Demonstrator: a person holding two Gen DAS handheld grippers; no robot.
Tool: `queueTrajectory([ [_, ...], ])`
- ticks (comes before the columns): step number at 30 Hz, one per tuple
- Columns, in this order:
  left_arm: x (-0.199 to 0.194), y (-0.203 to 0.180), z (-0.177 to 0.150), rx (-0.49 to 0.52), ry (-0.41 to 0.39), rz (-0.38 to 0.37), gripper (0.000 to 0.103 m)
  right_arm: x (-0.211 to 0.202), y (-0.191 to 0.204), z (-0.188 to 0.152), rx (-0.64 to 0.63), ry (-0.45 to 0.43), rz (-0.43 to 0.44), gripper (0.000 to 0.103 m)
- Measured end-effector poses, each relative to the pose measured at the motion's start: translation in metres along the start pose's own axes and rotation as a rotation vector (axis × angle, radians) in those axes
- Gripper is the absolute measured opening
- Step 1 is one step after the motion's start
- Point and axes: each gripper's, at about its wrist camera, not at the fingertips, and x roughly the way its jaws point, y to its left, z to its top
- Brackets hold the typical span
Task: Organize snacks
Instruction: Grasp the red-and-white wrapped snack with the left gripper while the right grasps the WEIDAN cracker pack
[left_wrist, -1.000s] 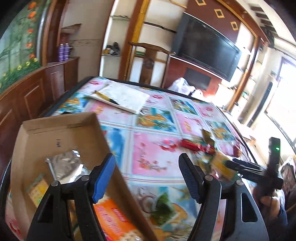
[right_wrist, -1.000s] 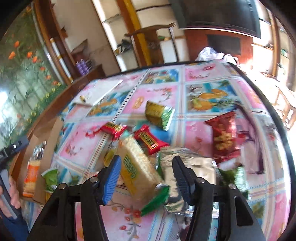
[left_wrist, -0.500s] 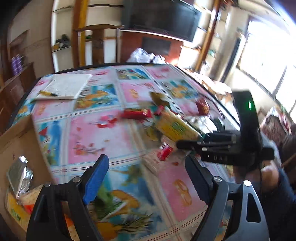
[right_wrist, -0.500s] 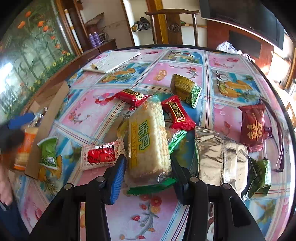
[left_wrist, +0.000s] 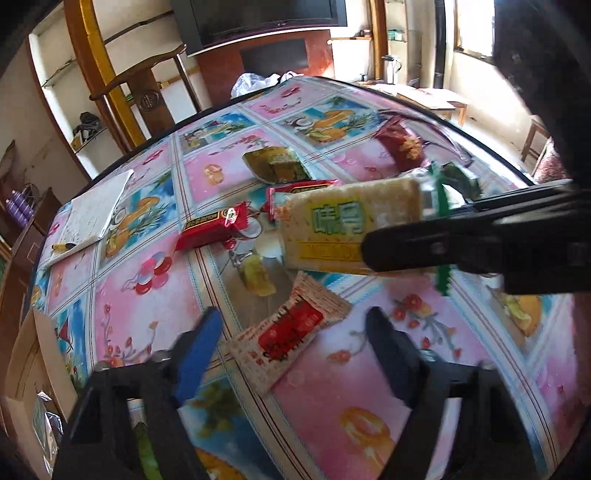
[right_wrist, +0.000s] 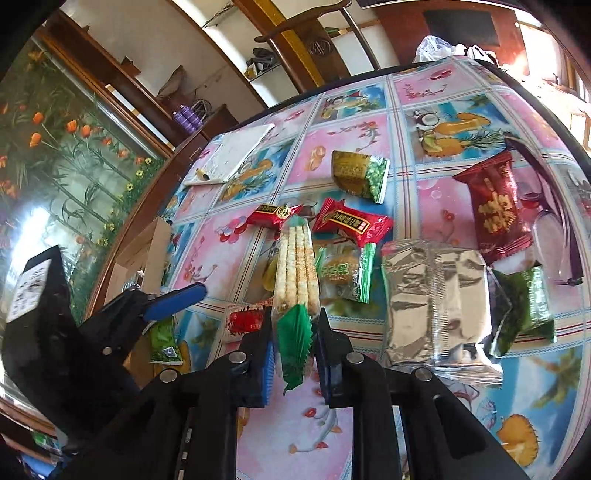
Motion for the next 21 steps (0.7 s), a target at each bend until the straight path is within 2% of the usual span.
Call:
queueTrajectory([
  [1, 0.005, 0.003, 0.001, -0.021, 0.020, 0.001, 0.030, -0.001, -0.001, 0.000, 0.004, -0.002, 0.003, 0.020],
  [2, 0.006, 0.009, 0.000, -0.061, 0.012, -0.041, 0.027, -0.003, 0.000, 0.000, 0.004, -0.004, 0.003, 0.020],
  [3, 0.007, 0.011, 0.000, -0.079, 0.018, -0.056, 0.026, -0.005, 0.000, 0.000, 0.001, -0.007, 0.004, 0.020],
  [7, 0.002, 0.019, -0.009, -0.118, 0.023, -0.026, 0.025, -0.008, 0.002, 0.001, -0.014, -0.010, -0.001, 0.020],
  [12, -0.009, 0.048, -0.025, -0.280, 0.005, -0.023, 0.024, -0.003, 0.015, -0.003, -0.085, 0.021, -0.013, 0.020],
  [16, -0.021, 0.071, -0.028, -0.365, -0.038, -0.029, 0.024, 0.011, 0.035, -0.015, -0.238, 0.085, -0.079, 0.020],
  [21, -0.026, 0.087, -0.029, -0.422, -0.062, -0.057, 0.024, 0.022, 0.059, -0.038, -0.482, 0.144, -0.183, 0.021],
])
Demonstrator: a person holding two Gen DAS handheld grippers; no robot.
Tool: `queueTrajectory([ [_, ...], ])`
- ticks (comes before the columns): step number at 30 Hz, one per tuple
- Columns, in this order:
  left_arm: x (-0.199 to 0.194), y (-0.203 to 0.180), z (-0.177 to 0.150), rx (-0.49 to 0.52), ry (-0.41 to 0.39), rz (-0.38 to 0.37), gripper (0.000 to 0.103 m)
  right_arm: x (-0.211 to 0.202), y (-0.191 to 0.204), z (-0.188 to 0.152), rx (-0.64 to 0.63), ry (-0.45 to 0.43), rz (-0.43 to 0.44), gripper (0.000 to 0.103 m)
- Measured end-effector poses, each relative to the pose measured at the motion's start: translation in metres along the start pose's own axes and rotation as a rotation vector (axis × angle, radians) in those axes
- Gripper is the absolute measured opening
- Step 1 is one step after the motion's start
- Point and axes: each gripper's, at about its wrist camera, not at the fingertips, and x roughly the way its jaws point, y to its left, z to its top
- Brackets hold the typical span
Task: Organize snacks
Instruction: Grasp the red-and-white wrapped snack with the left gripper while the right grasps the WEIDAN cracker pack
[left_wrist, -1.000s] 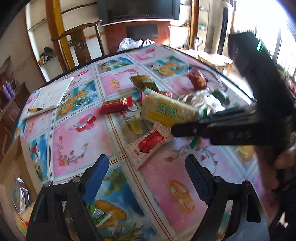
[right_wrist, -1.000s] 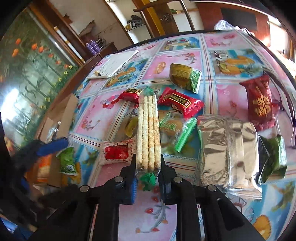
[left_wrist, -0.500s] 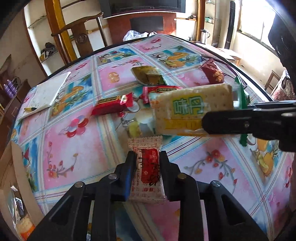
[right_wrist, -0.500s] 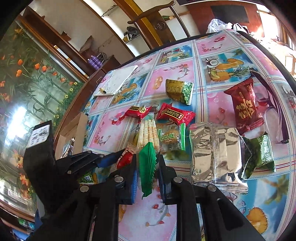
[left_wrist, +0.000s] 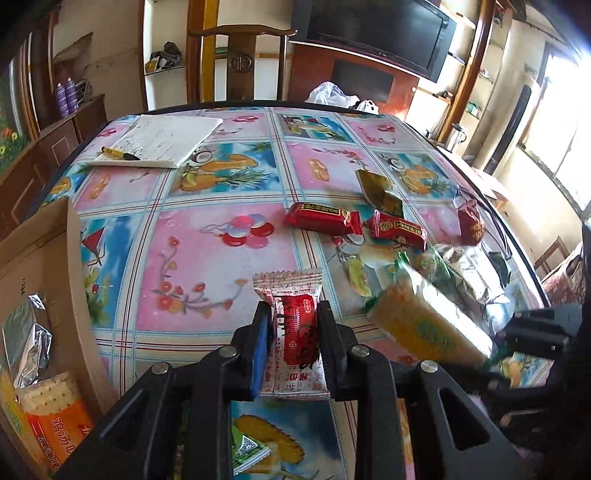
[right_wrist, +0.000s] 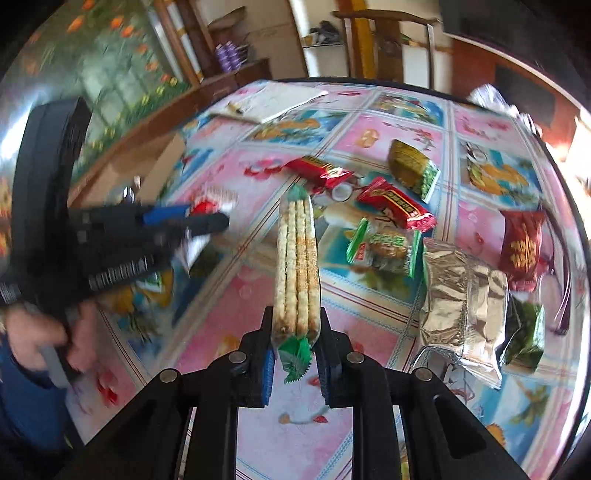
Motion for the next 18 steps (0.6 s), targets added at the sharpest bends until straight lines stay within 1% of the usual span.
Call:
queueTrajectory([
  [2, -0.002, 0.003, 0.001, -0.008, -0.005, -0.007, 0.024, 0.001, 0.009, -0.003, -0.067, 0.011, -0.011, 0.021],
  [4, -0.004, 0.005, 0.002, -0.015, -0.010, -0.011, 0.024, -0.007, 0.014, -0.005, -0.100, -0.006, 0.037, 0.026],
  [5, -0.005, 0.006, 0.002, -0.018, -0.014, -0.014, 0.024, -0.015, 0.013, -0.005, -0.101, -0.035, 0.066, 0.039],
  [6, -0.006, 0.006, 0.003, -0.021, -0.018, -0.015, 0.024, -0.022, 0.013, -0.005, -0.100, -0.061, 0.085, 0.059],
  [7, -0.007, 0.007, 0.003, -0.023, -0.021, -0.016, 0.024, -0.031, 0.011, -0.004, -0.098, -0.100, 0.111, 0.067],
  [8, -0.008, 0.007, 0.003, -0.024, -0.023, -0.021, 0.024, -0.039, 0.008, -0.004, -0.089, -0.139, 0.142, 0.072],
  [9, -0.009, 0.008, 0.003, -0.028, -0.027, -0.023, 0.024, -0.046, 0.004, -0.003, -0.066, -0.169, 0.198, 0.072],
  [10, -0.010, 0.009, 0.003, -0.030, -0.029, -0.022, 0.024, -0.048, -0.002, -0.001, -0.032, -0.180, 0.255, 0.072],
  [11, -0.010, 0.010, 0.003, -0.033, -0.029, -0.023, 0.024, -0.048, -0.007, 0.000, -0.001, -0.183, 0.269, 0.072],
  [12, -0.010, 0.011, 0.004, -0.037, -0.029, -0.023, 0.024, -0.045, -0.011, 0.001, 0.025, -0.182, 0.235, 0.072],
  [13, -0.010, 0.012, 0.004, -0.042, -0.030, -0.018, 0.024, -0.039, -0.014, 0.002, 0.038, -0.166, 0.157, 0.072],
  [14, -0.010, 0.013, 0.004, -0.045, -0.029, -0.016, 0.024, -0.034, -0.015, 0.002, 0.051, -0.152, 0.125, 0.072],
  [16, -0.010, 0.014, 0.004, -0.049, -0.032, -0.018, 0.024, -0.021, -0.018, 0.003, 0.123, -0.117, 0.132, 0.072],
  [17, -0.011, 0.014, 0.004, -0.051, -0.035, -0.018, 0.024, -0.011, -0.017, 0.004, 0.160, -0.087, 0.124, 0.072],
  [18, -0.011, 0.014, 0.005, -0.052, -0.038, -0.022, 0.024, -0.005, -0.016, 0.004, 0.186, -0.071, 0.090, 0.072],
])
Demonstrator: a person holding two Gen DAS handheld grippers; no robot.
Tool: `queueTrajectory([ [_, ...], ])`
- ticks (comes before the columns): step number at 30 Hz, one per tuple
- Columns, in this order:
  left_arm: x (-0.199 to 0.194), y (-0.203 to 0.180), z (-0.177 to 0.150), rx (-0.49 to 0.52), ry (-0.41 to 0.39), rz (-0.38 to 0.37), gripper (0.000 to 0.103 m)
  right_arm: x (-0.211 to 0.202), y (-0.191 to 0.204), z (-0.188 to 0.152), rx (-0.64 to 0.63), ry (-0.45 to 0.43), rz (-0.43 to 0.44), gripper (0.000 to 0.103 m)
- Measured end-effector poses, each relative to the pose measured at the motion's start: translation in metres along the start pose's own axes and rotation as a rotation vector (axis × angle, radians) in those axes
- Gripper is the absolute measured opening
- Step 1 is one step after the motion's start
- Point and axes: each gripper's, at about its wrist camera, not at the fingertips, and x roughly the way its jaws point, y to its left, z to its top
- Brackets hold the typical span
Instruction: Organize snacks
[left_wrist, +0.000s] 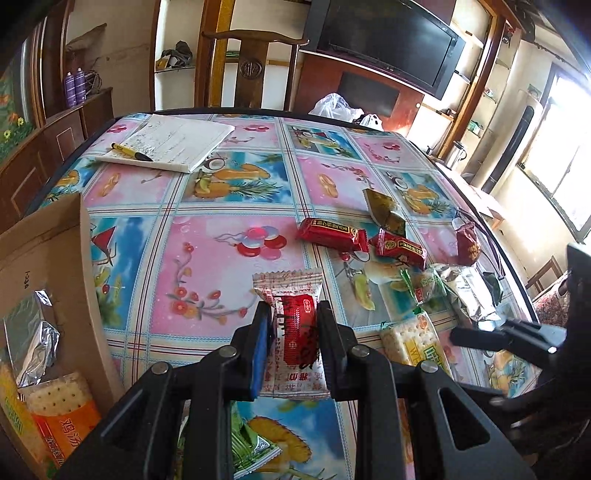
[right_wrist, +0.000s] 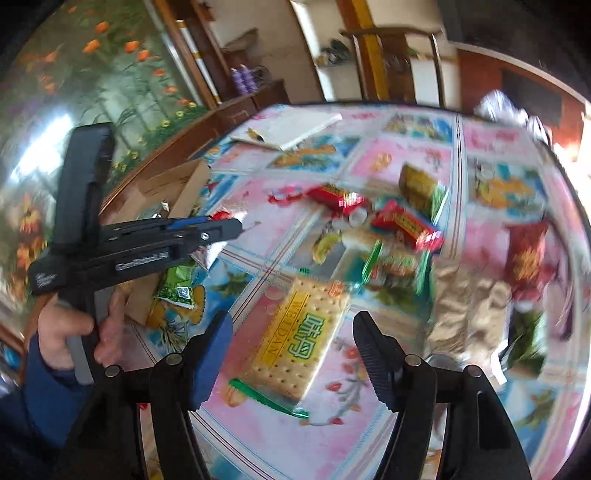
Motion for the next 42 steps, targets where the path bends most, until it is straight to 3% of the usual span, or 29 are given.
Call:
queueTrajectory([
  [4, -0.002, 0.000, 0.000, 0.000, -0.006, -0.009, 0.024, 0.022, 0.008, -0.003, 0.002, 0.032, -0.128, 0.072],
  [9, -0.005, -0.002, 0.000, 0.007, -0.014, -0.023, 0.024, 0.034, 0.024, -0.008, -0.092, 0.036, -0.240, 0.071],
  [10, -0.006, -0.002, 0.000, 0.008, -0.014, -0.026, 0.024, 0.035, 0.025, -0.008, -0.107, 0.033, -0.252, 0.067],
  [11, -0.006, -0.003, 0.000, 0.009, -0.015, -0.028, 0.024, 0.035, 0.026, -0.008, -0.120, 0.028, -0.259, 0.054],
  [12, -0.006, -0.003, 0.000, 0.008, -0.015, -0.029, 0.024, 0.033, 0.025, -0.009, -0.107, 0.028, -0.259, 0.049],
  [24, -0.008, -0.007, -0.002, 0.015, -0.010, -0.063, 0.024, 0.013, 0.016, -0.004, -0.021, -0.070, -0.173, 0.049],
  [42, -0.007, -0.015, -0.004, 0.027, -0.006, -0.083, 0.024, 0.009, 0.014, -0.002, 0.005, -0.092, -0.141, 0.049],
])
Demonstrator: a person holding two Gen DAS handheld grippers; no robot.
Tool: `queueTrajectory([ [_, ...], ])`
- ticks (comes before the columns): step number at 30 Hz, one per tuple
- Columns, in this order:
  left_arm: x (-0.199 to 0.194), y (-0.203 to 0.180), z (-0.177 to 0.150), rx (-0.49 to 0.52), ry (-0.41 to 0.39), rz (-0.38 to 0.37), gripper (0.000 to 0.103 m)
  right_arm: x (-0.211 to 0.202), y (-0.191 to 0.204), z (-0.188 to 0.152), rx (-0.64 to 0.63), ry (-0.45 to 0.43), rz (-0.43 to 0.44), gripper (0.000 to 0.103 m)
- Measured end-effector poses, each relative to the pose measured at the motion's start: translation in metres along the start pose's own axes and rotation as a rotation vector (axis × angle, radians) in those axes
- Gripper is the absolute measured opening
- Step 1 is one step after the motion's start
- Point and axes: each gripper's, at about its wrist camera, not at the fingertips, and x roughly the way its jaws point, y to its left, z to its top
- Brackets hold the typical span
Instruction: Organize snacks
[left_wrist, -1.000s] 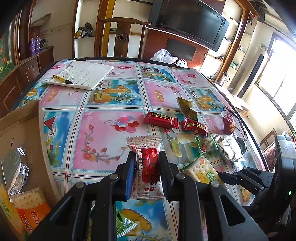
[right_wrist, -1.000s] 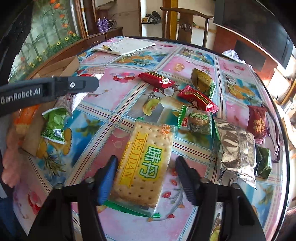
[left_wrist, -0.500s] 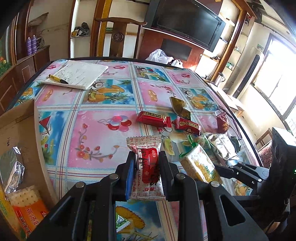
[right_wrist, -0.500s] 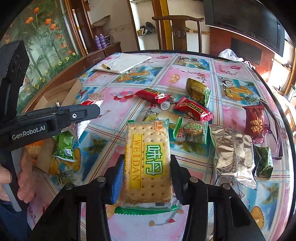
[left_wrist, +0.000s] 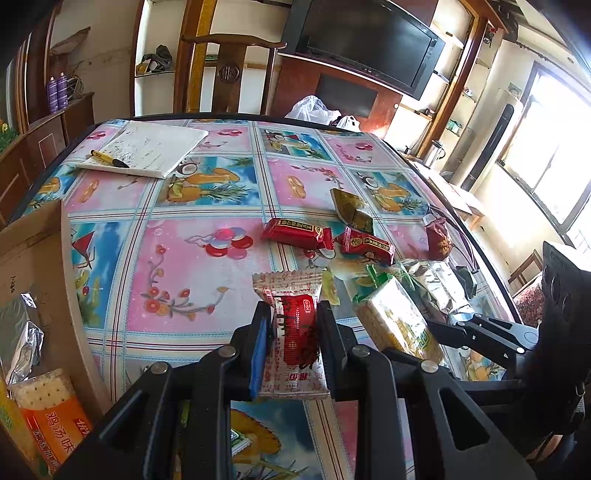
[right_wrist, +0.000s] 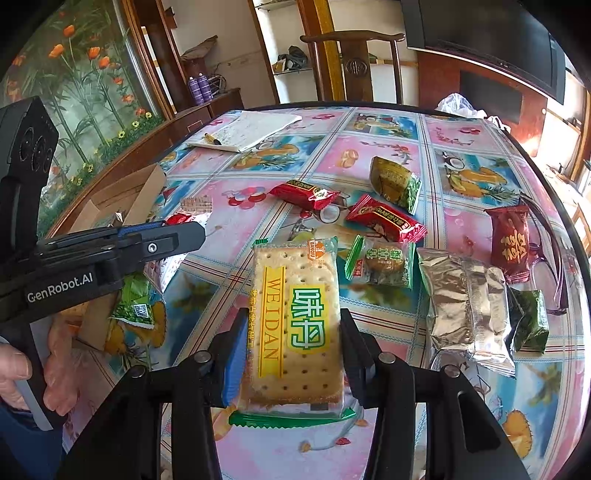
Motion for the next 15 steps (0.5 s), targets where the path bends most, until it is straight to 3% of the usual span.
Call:
queueTrajectory([
  [15, 0.0011, 0.0000, -0.0010, -0.001, 0.005, -0.012, 0.024, -0.0009, -0.0015, 0.0005, 0.009, -0.004, 0.004, 0.049],
])
